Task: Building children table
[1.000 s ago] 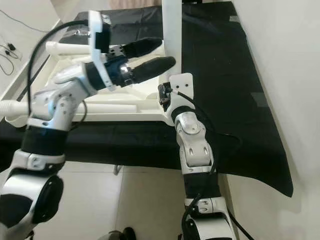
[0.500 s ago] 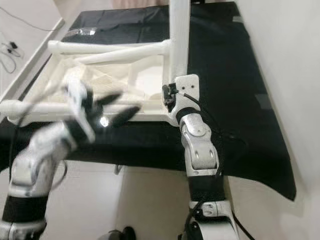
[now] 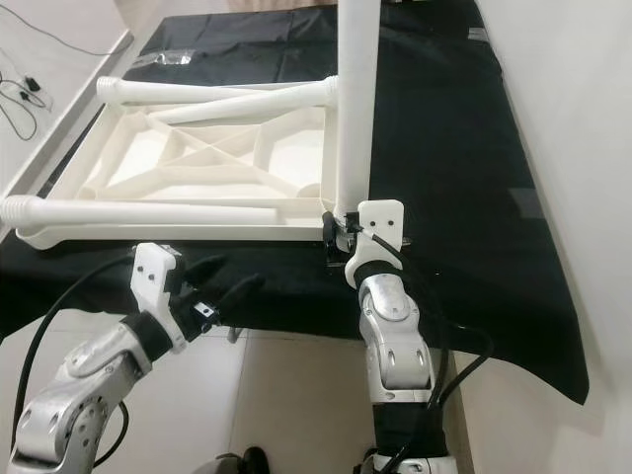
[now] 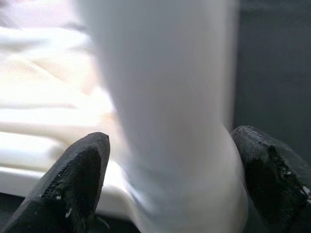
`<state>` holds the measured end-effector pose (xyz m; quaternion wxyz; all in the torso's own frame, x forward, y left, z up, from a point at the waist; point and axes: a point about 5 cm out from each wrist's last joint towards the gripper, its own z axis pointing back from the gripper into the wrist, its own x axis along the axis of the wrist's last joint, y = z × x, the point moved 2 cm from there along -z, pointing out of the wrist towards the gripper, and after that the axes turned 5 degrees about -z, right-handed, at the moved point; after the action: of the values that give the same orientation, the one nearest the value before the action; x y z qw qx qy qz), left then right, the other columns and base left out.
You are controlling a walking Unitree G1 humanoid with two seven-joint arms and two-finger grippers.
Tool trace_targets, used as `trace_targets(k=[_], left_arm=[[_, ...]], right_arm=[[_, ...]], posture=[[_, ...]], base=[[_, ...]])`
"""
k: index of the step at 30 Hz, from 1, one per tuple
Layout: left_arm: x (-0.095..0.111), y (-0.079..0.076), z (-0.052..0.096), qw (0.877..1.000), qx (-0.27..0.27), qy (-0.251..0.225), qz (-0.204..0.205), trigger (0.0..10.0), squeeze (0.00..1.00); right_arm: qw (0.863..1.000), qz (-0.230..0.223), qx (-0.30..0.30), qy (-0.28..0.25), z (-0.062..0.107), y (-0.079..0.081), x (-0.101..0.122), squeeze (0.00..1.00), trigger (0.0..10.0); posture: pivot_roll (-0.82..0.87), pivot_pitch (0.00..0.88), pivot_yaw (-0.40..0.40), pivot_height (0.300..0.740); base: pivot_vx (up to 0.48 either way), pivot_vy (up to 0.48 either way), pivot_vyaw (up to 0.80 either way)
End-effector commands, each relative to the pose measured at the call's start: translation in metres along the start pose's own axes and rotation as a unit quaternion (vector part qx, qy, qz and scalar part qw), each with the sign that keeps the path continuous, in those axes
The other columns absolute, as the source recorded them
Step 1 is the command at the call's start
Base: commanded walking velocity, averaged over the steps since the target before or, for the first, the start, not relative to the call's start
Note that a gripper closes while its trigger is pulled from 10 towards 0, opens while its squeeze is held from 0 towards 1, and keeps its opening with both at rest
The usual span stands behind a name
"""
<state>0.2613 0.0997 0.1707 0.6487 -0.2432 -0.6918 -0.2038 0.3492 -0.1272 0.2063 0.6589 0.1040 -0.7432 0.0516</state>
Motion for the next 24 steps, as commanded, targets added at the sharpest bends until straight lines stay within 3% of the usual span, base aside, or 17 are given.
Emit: trace_targets(k=[1, 3, 6, 11, 12, 14, 19, 20, 21, 23, 24], left_arm=[[-0.007, -0.005, 0.007, 1.000, 0.002, 0.014, -0.004, 10.0, 0.00], [-0.015, -0.011, 0.013, 1.000, -0.001, 0.027, -0.013, 10.0, 0.00], [-0.021, -0.017, 0.018, 0.999, -0.009, 0.036, -0.028, 10.0, 0.00], [-0.022, -0.020, 0.022, 1.000, 0.001, 0.027, -0.012, 10.0, 0.00], [-0.021, -0.025, 0.022, 1.000, -0.004, 0.021, -0.014, 10.0, 0.00], [-0.021, -0.028, 0.022, 1.000, -0.008, 0.017, -0.017, 10.0, 0.00], [-0.020, -0.033, 0.022, 0.999, -0.018, 0.008, -0.026, 10.0, 0.00], [-0.020, -0.033, 0.022, 0.999, -0.018, 0.008, -0.026, 10.0, 0.00], [-0.020, -0.034, 0.021, 0.999, -0.020, 0.006, -0.031, 10.0, 0.00], [-0.020, -0.034, 0.021, 0.999, -0.020, 0.006, -0.031, 10.0, 0.00], [-0.019, -0.036, 0.020, 0.999, -0.026, 0.000, -0.037, 10.0, 0.00]], right_arm=[[0.995, -0.003, 0.099, -0.032, -0.005, 0.016, 0.018, 0.00, 10.0], [0.985, 0.013, 0.165, -0.044, -0.012, 0.013, 0.036, 0.00, 10.0], [0.975, 0.038, 0.212, -0.052, -0.018, 0.006, 0.051, 0.00, 10.0], [0.960, 0.054, 0.268, -0.052, -0.024, -0.001, 0.065, 0.00, 10.0], [0.950, 0.059, 0.305, -0.037, -0.028, -0.005, 0.069, 0.00, 10.0], [0.943, 0.068, 0.325, -0.030, -0.028, -0.005, 0.069, 0.00, 10.0], [0.904, 0.067, 0.422, 0.025, -0.023, -0.004, 0.056, 0.00, 10.0], [0.904, 0.067, 0.422, 0.025, -0.023, -0.004, 0.056, 0.00, 10.0], [0.903, 0.063, 0.424, 0.036, -0.024, -0.004, 0.050, 0.00, 7.5], [0.903, 0.063, 0.424, 0.036, -0.024, -0.004, 0.050, 0.00, 7.5], [0.900, 0.061, 0.429, 0.046, -0.024, -0.004, 0.042, 0.00, 0.0]], posture=[[0.00, 0.233, 0.111, 0.740], [0.01, 0.232, 0.106, 0.740], [0.01, 0.232, 0.094, 0.740], [0.02, 0.233, 0.089, 0.740], [0.02, 0.235, 0.081, 0.740], [0.02, 0.235, 0.072, 0.740], [0.03, 0.233, 0.068, 0.740], [0.03, 0.233, 0.068, 0.740], [0.03, 0.231, 0.066, 0.740], [0.03, 0.231, 0.066, 0.740], [0.03, 0.227, 0.064, 0.740]], base=[[0.000, 0.000, 0.00], [0.000, 0.000, 0.00], [0.000, 0.000, 0.00], [0.000, 0.000, 0.00], [0.000, 0.000, 0.00], [0.000, 0.000, 0.00], [0.000, 0.000, 0.00], [0.000, 0.000, 0.00], [0.000, 0.000, 0.00], [0.000, 0.000, 0.00], [0.000, 0.000, 0.00]])
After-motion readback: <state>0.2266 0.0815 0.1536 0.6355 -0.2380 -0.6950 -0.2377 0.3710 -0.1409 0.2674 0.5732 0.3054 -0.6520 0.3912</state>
